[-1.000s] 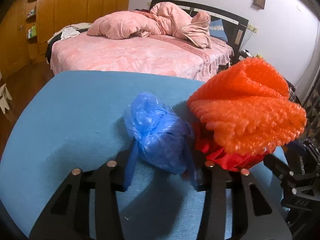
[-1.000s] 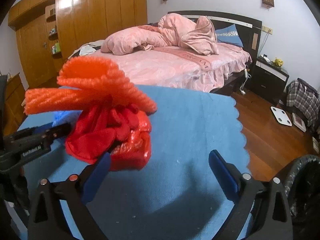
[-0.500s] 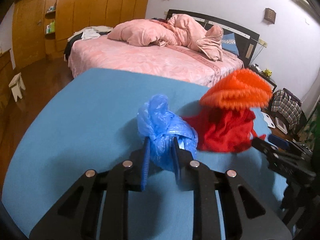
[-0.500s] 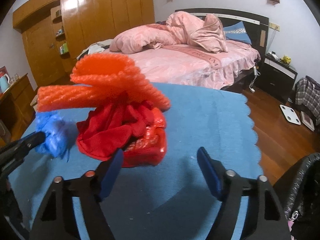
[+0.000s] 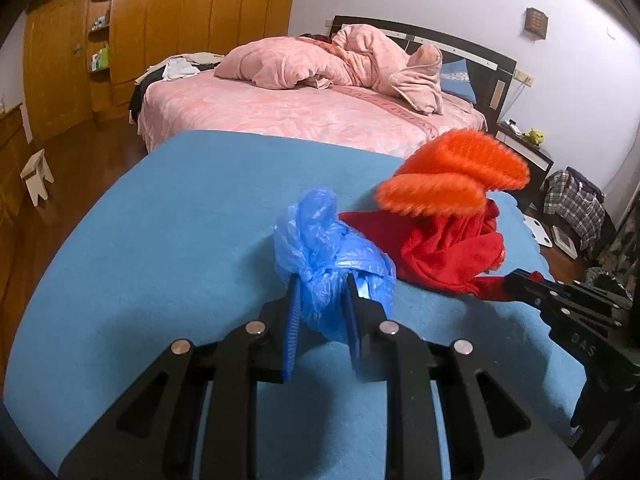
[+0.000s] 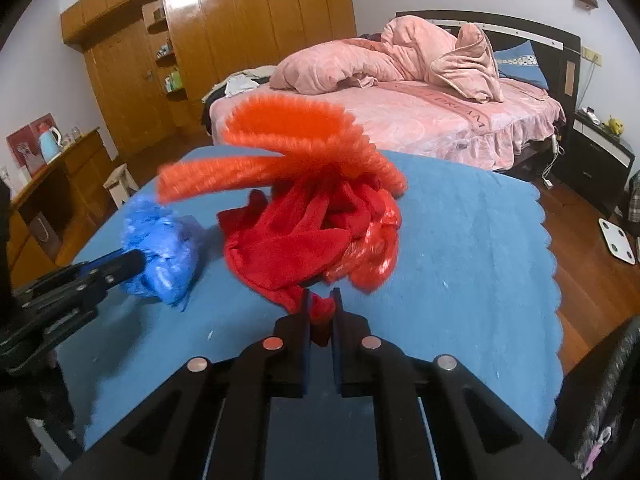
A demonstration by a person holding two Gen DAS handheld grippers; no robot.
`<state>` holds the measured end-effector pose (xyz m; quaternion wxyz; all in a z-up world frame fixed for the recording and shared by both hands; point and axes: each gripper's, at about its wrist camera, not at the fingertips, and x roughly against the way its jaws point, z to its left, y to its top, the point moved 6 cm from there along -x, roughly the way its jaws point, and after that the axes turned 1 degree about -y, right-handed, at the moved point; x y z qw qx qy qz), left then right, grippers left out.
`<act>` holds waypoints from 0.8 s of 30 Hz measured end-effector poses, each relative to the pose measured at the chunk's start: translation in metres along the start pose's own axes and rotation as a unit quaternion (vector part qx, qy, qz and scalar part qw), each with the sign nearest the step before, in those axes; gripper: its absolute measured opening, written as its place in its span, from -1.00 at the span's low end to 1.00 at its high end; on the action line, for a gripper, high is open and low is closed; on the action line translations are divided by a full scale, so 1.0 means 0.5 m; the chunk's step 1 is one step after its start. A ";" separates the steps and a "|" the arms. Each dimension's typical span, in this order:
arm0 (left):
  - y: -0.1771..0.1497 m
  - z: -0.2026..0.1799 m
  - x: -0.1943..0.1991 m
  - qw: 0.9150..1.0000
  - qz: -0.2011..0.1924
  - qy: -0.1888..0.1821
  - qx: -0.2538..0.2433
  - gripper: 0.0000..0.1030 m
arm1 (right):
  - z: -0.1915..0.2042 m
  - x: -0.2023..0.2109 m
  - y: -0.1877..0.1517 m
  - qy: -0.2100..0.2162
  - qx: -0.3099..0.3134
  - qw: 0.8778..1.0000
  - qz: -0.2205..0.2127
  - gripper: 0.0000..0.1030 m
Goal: Collect trash
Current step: 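Grasp the blue plastic bag with the left gripper while the right grasps the red cloth, then carry the blue bag and red cloth over the bin and release both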
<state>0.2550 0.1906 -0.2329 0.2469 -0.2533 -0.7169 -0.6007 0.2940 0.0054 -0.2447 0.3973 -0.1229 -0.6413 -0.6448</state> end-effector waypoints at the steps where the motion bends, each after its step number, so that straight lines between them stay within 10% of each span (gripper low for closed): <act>1: -0.002 -0.001 0.001 1.000 0.001 0.000 0.000 -0.61 | 0.000 0.002 -0.002 0.000 -0.001 1.000 0.001 -0.83; 8: -0.012 0.000 0.017 1.000 0.003 0.006 -0.003 -0.61 | -0.010 0.025 -0.006 -0.007 -0.001 1.000 0.010 -0.83; 18: -0.012 0.019 0.024 1.000 0.000 0.018 -0.001 -0.61 | 0.012 -0.008 0.022 0.005 -0.003 1.000 -0.001 0.10; 24: -0.016 0.031 0.020 1.000 0.003 0.020 0.004 -0.60 | 0.053 -0.080 0.022 0.008 0.013 0.999 0.034 0.14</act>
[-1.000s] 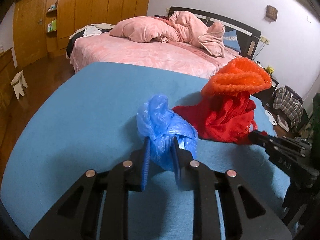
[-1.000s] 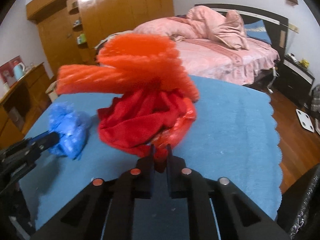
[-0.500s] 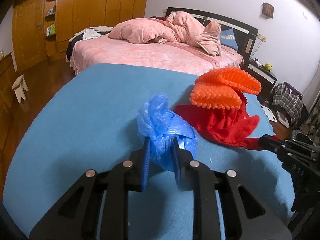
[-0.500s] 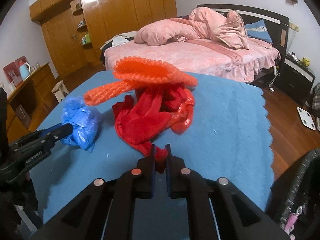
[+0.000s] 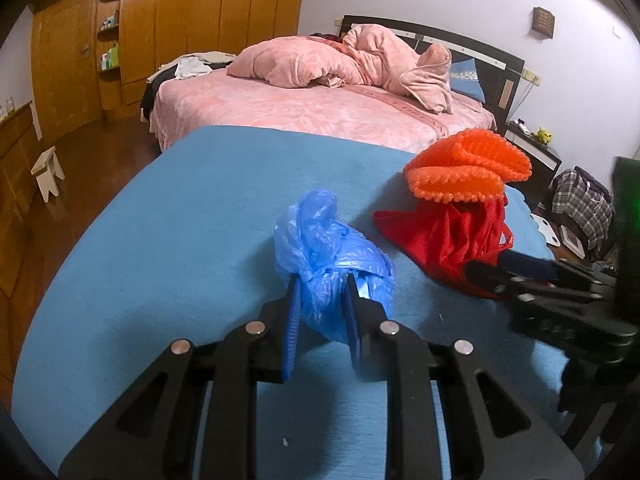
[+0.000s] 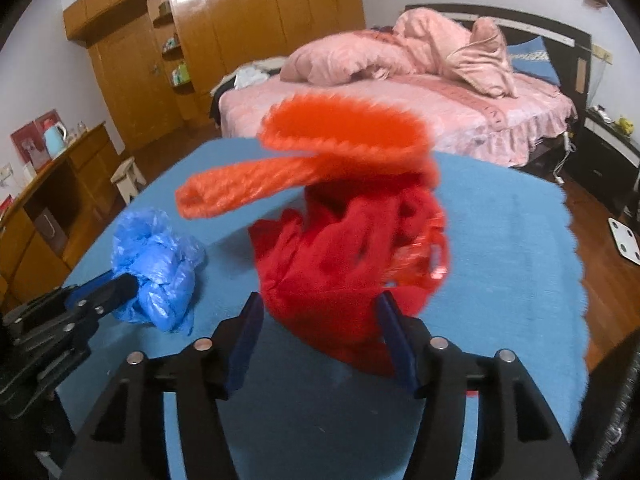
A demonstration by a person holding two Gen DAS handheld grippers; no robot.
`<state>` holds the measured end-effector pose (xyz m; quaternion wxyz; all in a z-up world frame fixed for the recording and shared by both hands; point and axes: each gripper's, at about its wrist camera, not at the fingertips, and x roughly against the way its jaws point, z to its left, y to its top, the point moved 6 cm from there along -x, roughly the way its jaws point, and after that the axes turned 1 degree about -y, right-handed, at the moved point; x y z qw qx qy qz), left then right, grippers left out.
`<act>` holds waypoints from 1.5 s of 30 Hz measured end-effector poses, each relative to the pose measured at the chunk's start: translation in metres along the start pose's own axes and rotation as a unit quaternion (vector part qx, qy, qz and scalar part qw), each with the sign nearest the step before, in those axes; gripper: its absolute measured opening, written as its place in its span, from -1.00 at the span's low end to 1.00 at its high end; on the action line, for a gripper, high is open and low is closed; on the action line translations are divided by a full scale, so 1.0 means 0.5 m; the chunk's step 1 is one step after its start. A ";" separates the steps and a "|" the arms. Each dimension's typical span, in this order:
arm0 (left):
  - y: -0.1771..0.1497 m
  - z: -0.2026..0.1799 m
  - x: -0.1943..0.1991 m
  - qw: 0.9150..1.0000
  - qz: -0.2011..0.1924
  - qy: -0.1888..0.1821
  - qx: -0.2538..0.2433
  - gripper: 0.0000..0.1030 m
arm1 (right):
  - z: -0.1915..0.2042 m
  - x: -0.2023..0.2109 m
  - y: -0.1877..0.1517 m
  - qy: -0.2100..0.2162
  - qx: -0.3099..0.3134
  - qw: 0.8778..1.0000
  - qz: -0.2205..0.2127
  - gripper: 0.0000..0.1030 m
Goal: Collect trash
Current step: 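Carry the blue bag and red cloth over the bin and release both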
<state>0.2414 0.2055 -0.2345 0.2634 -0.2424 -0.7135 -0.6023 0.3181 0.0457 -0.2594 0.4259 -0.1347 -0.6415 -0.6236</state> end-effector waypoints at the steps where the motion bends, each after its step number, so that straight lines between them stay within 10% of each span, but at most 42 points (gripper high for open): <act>1: -0.003 0.000 -0.002 1.000 0.002 -0.001 0.000 -0.60 | 0.002 -0.010 -0.004 -0.004 0.003 1.000 0.008 0.11; 5: -0.006 0.004 -0.007 1.000 0.004 -0.003 0.003 -0.60 | -0.002 -0.013 -0.010 0.005 -0.001 1.000 0.011 -0.66; 7: -0.006 0.003 -0.008 1.000 0.004 -0.004 0.004 -0.59 | -0.006 -0.002 -0.014 0.010 0.001 1.000 0.006 -0.71; 19: -0.010 -0.039 0.048 0.999 -0.013 -0.022 -0.022 -0.59 | -0.011 0.141 -0.051 0.037 -0.016 0.999 -0.035 -0.71; 45: -0.019 -0.405 0.171 0.978 -0.046 -0.159 -0.130 -0.59 | -0.259 0.450 -0.120 -0.080 -0.092 0.986 -0.112 -0.71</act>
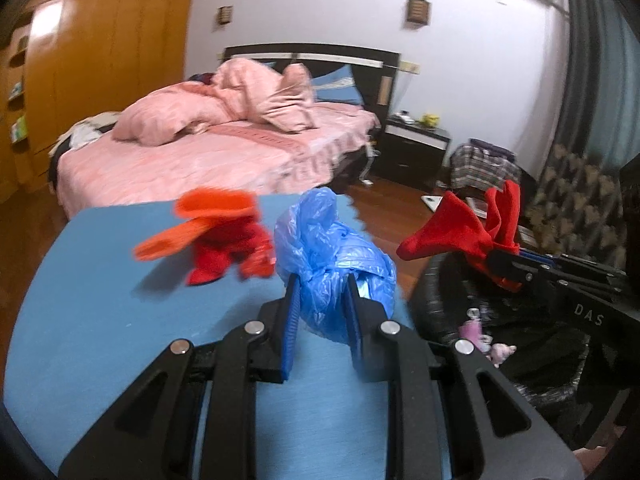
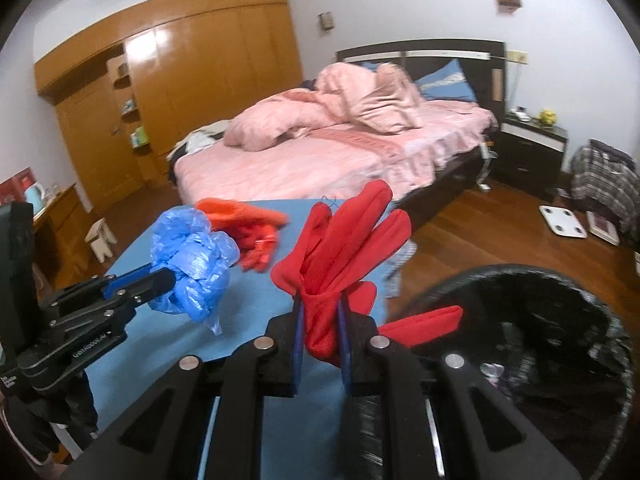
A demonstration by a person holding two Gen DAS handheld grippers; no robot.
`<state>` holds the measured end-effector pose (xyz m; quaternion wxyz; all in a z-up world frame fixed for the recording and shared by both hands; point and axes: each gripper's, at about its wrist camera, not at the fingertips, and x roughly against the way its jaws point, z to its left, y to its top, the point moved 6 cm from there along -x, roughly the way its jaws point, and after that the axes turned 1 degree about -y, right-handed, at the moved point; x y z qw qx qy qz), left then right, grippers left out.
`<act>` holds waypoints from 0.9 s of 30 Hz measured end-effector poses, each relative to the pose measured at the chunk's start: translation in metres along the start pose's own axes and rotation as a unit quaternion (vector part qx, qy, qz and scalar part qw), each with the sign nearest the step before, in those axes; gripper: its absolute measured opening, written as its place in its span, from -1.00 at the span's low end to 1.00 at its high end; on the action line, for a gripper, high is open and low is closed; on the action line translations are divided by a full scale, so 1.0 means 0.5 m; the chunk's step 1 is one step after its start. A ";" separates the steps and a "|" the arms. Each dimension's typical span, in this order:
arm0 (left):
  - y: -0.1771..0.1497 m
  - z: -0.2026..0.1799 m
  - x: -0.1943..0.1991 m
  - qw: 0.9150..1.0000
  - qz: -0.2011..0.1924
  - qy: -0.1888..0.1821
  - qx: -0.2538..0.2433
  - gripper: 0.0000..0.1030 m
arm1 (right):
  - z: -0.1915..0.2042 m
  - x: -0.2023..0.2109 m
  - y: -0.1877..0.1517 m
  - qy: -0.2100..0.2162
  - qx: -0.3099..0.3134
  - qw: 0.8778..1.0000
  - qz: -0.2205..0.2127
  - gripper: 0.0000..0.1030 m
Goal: Collect trash
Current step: 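Carry the blue bag and red cloth over the bin and release both, then grasp the orange mesh sleeve with the left gripper and lift it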
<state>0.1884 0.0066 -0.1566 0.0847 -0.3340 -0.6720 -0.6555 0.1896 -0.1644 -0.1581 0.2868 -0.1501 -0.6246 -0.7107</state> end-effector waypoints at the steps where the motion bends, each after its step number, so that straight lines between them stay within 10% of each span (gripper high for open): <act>1: 0.004 -0.020 -0.003 1.000 -0.001 -0.008 -0.005 -0.59 | -0.022 0.013 -0.004 -0.011 -0.004 1.000 -0.002 -0.71; 19: 0.009 -0.306 -0.102 0.989 0.024 -0.135 -0.058 -0.54 | -0.258 0.132 -0.059 -0.124 -0.046 0.991 -0.004 -0.69; 27: -0.013 -0.314 -0.110 0.986 0.038 -0.148 -0.063 0.13 | -0.318 0.146 -0.074 -0.167 -0.059 0.984 0.001 0.15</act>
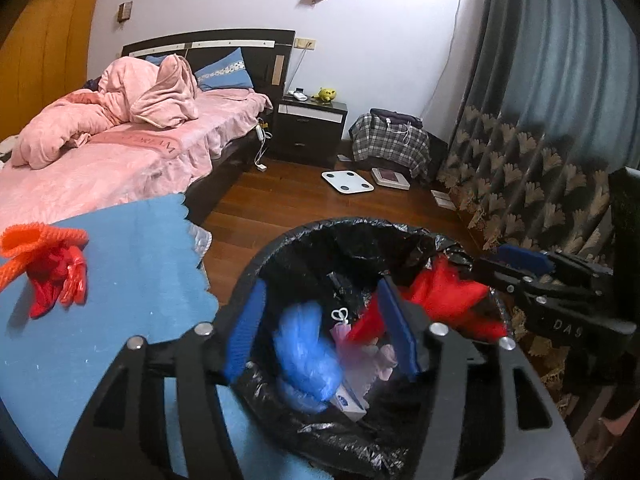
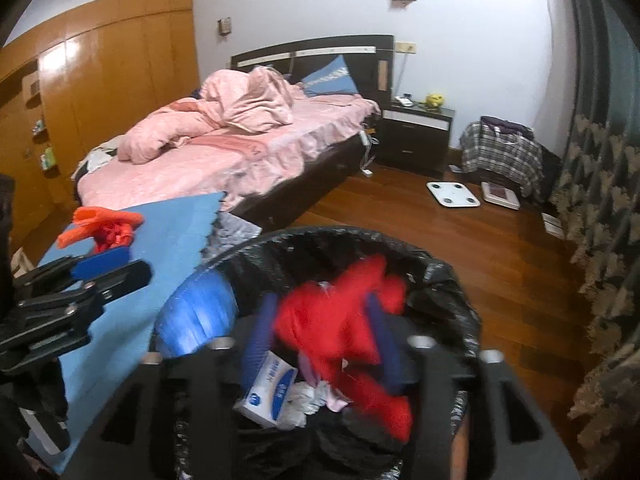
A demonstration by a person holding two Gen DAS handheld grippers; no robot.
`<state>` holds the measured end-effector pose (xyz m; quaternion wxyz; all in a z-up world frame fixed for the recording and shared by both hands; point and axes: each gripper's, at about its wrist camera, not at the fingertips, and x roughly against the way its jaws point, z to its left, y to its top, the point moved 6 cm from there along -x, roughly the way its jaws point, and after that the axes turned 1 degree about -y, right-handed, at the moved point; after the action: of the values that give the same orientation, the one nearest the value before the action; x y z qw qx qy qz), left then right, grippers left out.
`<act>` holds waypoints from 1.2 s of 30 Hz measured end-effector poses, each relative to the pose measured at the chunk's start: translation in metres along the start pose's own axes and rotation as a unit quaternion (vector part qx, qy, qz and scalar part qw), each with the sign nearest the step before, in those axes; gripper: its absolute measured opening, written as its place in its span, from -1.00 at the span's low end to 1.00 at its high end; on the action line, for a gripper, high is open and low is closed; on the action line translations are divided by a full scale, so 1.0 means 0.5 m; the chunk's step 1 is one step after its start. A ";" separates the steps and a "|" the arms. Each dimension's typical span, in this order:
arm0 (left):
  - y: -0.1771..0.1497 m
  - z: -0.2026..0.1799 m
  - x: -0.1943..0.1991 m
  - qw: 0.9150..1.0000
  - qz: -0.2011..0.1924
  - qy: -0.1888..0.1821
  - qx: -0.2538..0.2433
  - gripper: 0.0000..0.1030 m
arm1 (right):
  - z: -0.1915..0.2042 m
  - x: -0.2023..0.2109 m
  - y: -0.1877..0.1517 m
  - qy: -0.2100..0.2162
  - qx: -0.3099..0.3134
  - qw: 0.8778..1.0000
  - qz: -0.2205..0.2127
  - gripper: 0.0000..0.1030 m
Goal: Collect trash
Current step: 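Grasp the orange mesh sleeve with the left gripper and lift it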
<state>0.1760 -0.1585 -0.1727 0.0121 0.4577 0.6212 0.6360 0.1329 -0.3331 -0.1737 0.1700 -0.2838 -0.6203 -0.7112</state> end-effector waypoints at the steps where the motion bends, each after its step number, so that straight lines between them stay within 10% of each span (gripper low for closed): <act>1: -0.003 0.005 0.003 1.000 0.002 0.001 0.003 0.19 | -0.001 0.001 -0.001 -0.002 -0.001 1.000 0.000 0.22; 8: -0.026 0.067 0.048 0.999 -0.001 0.036 0.022 0.40 | 0.034 0.007 -0.003 0.007 0.002 1.000 -0.009 0.85; 36: -0.098 0.498 0.243 0.956 -0.024 0.260 0.136 0.62 | 0.464 -0.164 0.073 0.137 0.073 0.988 0.005 0.88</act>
<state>0.2271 0.1174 -0.1905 -0.1972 0.2587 0.6940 0.6423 0.2635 -0.1212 -0.1793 0.2769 -0.1739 -0.6402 -0.6952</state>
